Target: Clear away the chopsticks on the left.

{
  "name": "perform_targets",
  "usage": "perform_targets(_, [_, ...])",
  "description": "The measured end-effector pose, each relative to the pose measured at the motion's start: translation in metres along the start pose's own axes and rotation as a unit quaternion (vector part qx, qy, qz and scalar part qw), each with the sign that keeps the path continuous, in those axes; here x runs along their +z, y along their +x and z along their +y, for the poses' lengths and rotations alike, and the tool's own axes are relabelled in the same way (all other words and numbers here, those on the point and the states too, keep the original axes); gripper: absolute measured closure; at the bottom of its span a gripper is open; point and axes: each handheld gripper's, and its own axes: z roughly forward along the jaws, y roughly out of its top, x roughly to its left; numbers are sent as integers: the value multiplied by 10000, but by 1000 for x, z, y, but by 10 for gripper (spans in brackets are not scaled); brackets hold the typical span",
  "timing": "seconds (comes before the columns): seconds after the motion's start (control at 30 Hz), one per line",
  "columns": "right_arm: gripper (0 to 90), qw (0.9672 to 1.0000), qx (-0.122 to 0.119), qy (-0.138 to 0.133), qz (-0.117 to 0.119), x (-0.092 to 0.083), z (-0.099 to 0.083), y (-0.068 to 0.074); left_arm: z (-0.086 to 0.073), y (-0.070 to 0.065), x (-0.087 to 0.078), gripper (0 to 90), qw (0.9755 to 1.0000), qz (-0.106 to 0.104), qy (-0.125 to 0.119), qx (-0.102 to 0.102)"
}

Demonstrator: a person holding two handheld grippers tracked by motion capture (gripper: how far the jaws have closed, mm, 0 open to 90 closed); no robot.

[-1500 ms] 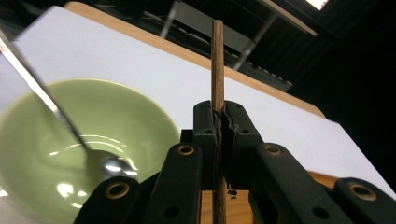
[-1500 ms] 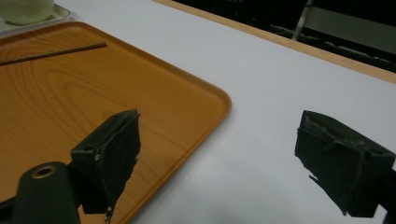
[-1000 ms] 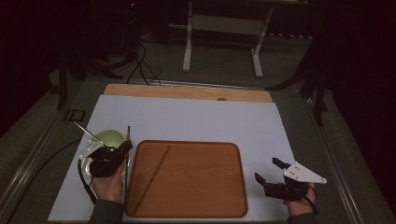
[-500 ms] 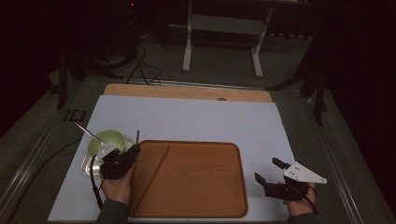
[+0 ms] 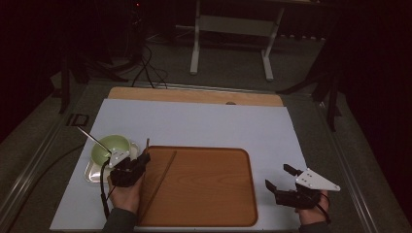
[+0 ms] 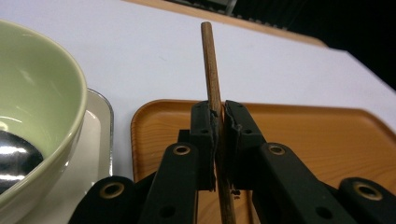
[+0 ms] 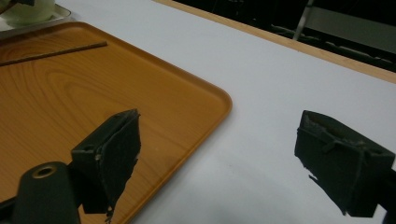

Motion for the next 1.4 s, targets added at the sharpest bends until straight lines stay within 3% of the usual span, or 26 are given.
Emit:
perform_targets(0.17, [141,10000,-2,4,3,0,0,0,-1,0,6,820,9993,158,260,227])
perform_targets(0.27, [141,10000,-4,3,6,0,0,0,-2,1,9,813,9989,189,349,265])
perform_targets(0.43, [141,10000,0,6,7,0,0,0,-5,1,15,797,9966,366,593,448])
perform_targets(0.8, [141,10000,4,-2,11,0,0,0,-8,1,20,727,9935,609,781,566])
perform_targets(1.07, [141,10000,2,-9,9,0,0,0,-6,2,17,692,9953,537,675,448])
perform_targets(1.4, [141,10000,2,-15,4,-1,0,-1,1,6,7,651,9984,305,428,194])
